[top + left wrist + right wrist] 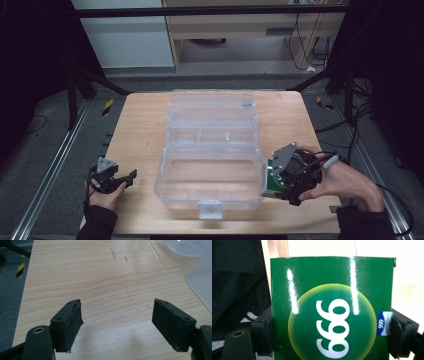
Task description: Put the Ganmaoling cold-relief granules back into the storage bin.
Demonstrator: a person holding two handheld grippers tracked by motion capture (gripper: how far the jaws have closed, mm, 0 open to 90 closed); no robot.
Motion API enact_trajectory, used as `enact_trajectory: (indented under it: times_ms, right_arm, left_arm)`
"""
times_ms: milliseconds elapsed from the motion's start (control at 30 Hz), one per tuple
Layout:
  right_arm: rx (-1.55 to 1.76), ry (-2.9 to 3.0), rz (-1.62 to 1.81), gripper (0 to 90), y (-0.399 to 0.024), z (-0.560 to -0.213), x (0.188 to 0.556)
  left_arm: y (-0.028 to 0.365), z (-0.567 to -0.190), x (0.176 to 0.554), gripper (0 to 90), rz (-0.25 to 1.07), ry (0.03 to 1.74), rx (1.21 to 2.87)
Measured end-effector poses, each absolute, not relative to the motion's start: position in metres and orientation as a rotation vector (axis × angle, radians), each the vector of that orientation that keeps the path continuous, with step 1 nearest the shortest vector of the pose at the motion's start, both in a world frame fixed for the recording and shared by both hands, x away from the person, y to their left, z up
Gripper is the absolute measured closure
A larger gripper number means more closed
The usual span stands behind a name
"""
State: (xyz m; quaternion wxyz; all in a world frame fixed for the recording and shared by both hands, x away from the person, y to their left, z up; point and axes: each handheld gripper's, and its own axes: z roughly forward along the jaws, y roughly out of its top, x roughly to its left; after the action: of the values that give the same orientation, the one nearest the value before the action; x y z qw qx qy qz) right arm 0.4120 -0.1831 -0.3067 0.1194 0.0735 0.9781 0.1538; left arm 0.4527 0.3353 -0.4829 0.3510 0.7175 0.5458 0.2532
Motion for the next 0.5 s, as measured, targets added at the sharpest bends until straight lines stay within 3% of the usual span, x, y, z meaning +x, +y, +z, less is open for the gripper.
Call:
enact_trajectory:
  times_ms: [500]
  right_arm:
    - [0.19,2.865,0.473,16.3,-0.154,-0.31,0.431]
  left_arm:
    - [0.336,-0.483,0.453,23.1,0.656,1.414,1.858]
